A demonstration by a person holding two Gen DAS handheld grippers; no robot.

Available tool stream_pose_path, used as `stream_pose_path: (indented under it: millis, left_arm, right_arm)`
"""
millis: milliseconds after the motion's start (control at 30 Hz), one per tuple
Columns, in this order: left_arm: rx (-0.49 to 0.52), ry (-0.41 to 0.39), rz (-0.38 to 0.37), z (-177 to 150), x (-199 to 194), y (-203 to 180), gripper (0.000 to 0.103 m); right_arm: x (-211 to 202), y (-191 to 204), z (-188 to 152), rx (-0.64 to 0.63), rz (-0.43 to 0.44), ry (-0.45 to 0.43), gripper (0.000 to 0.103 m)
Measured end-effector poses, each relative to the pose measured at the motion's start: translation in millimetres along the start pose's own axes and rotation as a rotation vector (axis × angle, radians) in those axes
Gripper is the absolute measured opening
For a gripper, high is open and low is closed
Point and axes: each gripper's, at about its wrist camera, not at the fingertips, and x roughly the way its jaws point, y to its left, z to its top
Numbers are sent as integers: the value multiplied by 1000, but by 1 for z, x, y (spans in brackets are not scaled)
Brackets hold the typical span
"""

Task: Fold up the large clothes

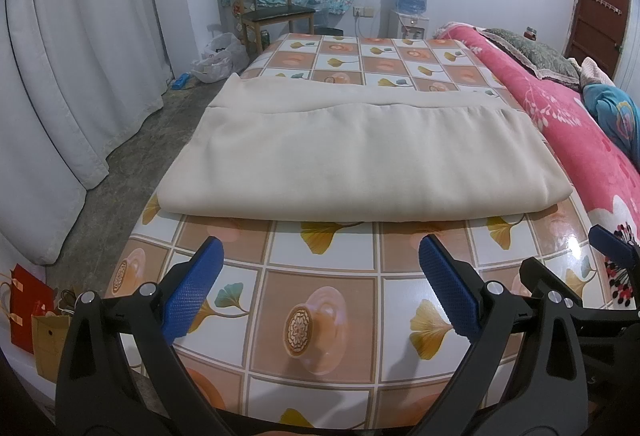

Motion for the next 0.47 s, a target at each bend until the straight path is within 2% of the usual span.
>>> stream_pose_path:
  millis: [467]
  left_arm:
    - [-6, 5, 0, 1, -2, -6, 95]
  right_arm:
    - [1, -2, 4, -5, 4, 3, 96]
